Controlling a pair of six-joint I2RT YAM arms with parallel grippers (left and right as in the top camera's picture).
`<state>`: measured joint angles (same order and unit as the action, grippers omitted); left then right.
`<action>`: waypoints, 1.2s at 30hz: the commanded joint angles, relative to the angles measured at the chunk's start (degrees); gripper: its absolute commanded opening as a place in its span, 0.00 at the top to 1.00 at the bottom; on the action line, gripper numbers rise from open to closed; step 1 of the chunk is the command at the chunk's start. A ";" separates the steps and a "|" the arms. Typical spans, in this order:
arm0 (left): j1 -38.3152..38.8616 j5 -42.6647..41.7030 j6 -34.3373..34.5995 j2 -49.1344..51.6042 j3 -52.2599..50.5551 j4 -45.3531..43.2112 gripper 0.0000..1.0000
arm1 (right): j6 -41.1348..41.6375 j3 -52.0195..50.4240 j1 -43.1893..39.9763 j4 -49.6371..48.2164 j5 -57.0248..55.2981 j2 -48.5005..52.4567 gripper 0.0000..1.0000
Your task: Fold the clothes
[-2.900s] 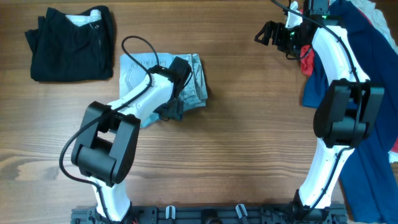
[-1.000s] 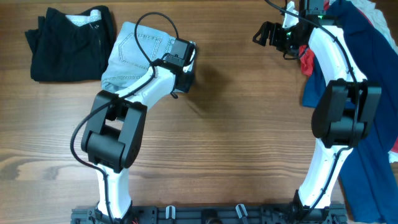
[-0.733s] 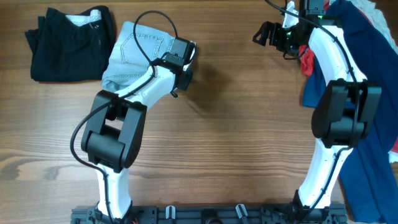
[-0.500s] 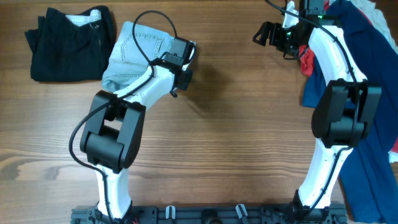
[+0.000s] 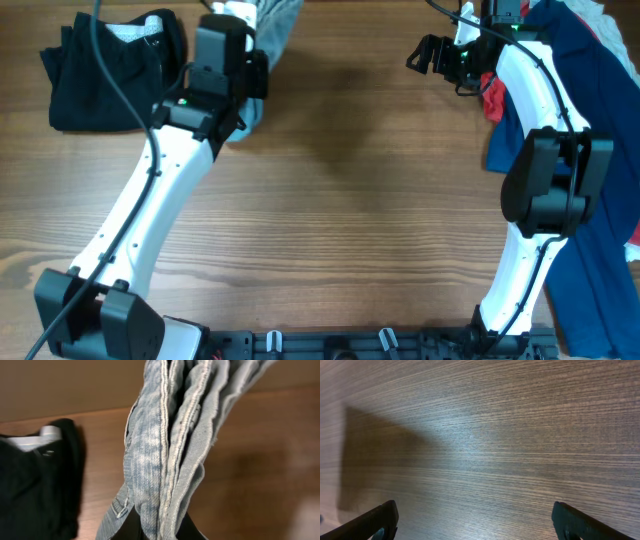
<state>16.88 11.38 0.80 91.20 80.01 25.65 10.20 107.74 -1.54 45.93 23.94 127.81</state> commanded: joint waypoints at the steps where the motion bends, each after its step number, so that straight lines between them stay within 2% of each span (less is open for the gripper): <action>1: -3.91 5.22 4.31 -4.17 1.40 -3.15 0.96 | -1.16 1.11 0.39 0.66 0.09 -1.68 0.01; 7: -8.28 6.97 2.80 -4.63 1.40 -10.01 0.96 | -1.18 1.11 0.42 1.09 0.07 -1.68 0.01; 12: -10.51 20.37 -2.67 -4.63 1.51 -19.21 0.96 | -1.16 1.11 0.42 1.11 0.07 -1.68 0.01; 15: -11.76 28.89 -6.62 -4.63 1.51 -21.24 0.96 | -1.03 1.11 0.42 1.07 0.07 -1.68 0.01; 17: -13.51 31.21 -8.13 -4.61 1.51 -21.20 0.96 | -1.03 1.11 0.42 1.11 0.09 -1.68 0.01; 19: -15.61 29.62 -11.17 -4.31 1.51 -21.62 0.96 | -1.05 1.11 0.42 1.27 0.07 -1.68 0.02; 21: -18.99 22.73 -16.55 -3.48 1.51 -22.71 0.96 | -1.03 1.11 0.42 1.36 0.07 -1.68 0.02; 24: -23.26 15.89 -19.71 -1.99 1.51 -26.10 0.96 | -1.01 1.11 0.52 1.44 0.07 -1.68 0.01; 27: -26.86 4.50 -27.26 0.66 1.51 -29.79 0.96 | -1.05 1.11 1.03 1.46 0.04 -1.68 0.01; 31: -27.39 3.58 -36.72 5.84 1.51 -36.39 0.96 | -1.14 1.11 1.55 1.05 -0.02 -1.68 0.02; 36: -27.41 5.70 -38.07 10.40 1.51 -37.73 0.96 | -1.20 1.11 1.60 1.05 -0.22 -1.68 0.02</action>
<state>-10.59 16.53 -33.12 100.18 79.99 -10.22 10.20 107.74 -0.03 47.16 23.94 127.81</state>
